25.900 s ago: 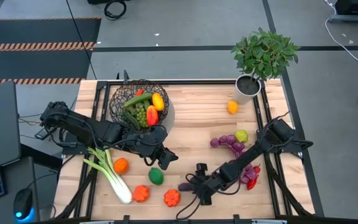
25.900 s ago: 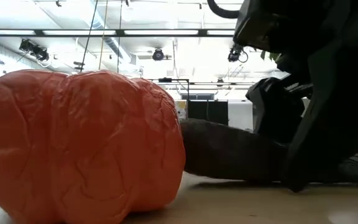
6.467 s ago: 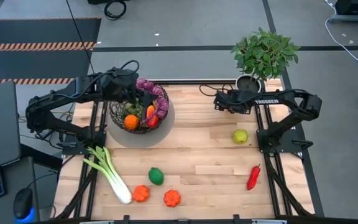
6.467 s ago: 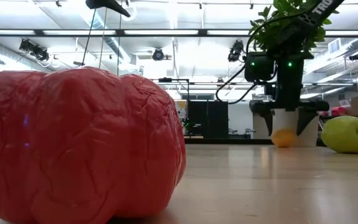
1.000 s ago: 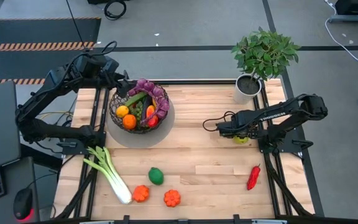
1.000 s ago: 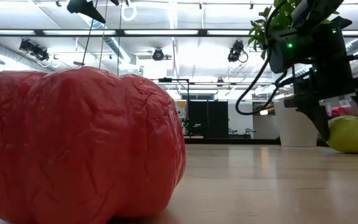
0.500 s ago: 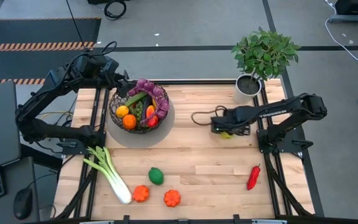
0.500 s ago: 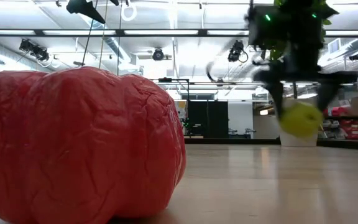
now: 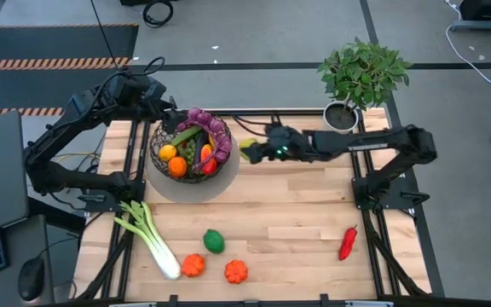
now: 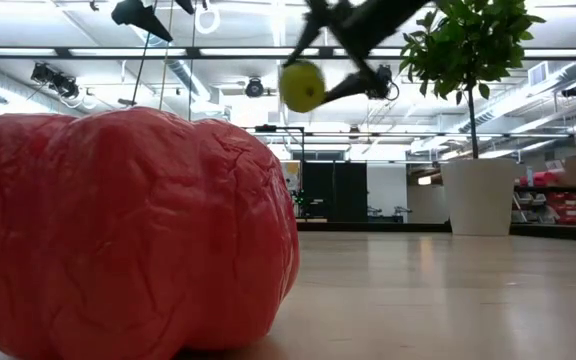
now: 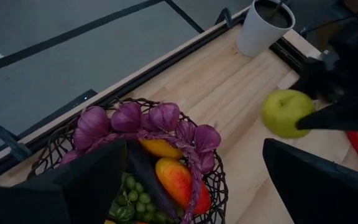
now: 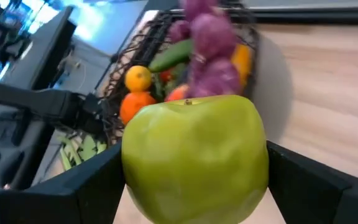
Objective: Build produce basket
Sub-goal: Put the green apple into the black wire basket, then put the red chili pepper into the black wire basket
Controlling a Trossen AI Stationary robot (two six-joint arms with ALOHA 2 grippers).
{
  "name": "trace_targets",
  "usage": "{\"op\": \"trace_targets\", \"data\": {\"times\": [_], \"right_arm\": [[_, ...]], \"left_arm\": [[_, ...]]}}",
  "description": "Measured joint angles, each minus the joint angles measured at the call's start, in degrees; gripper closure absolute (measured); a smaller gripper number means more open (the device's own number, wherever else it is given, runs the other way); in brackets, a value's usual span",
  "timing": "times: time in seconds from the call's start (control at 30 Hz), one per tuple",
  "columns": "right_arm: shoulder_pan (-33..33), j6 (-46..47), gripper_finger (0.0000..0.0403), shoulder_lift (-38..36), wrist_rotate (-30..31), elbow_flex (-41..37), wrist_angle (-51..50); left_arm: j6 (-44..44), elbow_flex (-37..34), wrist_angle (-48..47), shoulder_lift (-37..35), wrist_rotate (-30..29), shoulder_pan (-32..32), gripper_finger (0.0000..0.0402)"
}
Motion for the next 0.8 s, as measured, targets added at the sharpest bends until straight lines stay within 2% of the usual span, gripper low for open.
{"op": "trace_targets", "data": {"times": [0.2, 0.3, 0.57, 0.8], "right_arm": [[-2.19, -9.97, 0.0054, 11.26, -9.15, 11.04, 0.44], [-2.53, -14.00, 0.0054, 17.18, -11.36, 17.78, 1.09], [-2.95, -21.39, 0.0050, 29.05, -12.39, 32.51, 0.44], [-3.66, -23.52, 0.0013, 32.14, -12.12, 34.87, -0.17]], "left_arm": [[2.96, -0.02, 0.16, 2.89, -0.16, 0.91, 0.0017], [4.86, -0.02, 0.90, 4.93, -0.19, 2.70, 0.0017], [1.29, 0.00, 2.31, 3.91, 2.15, 6.49, 0.0017], [-1.73, 0.04, 0.83, 0.46, 2.03, 6.47, 0.0017]]}}
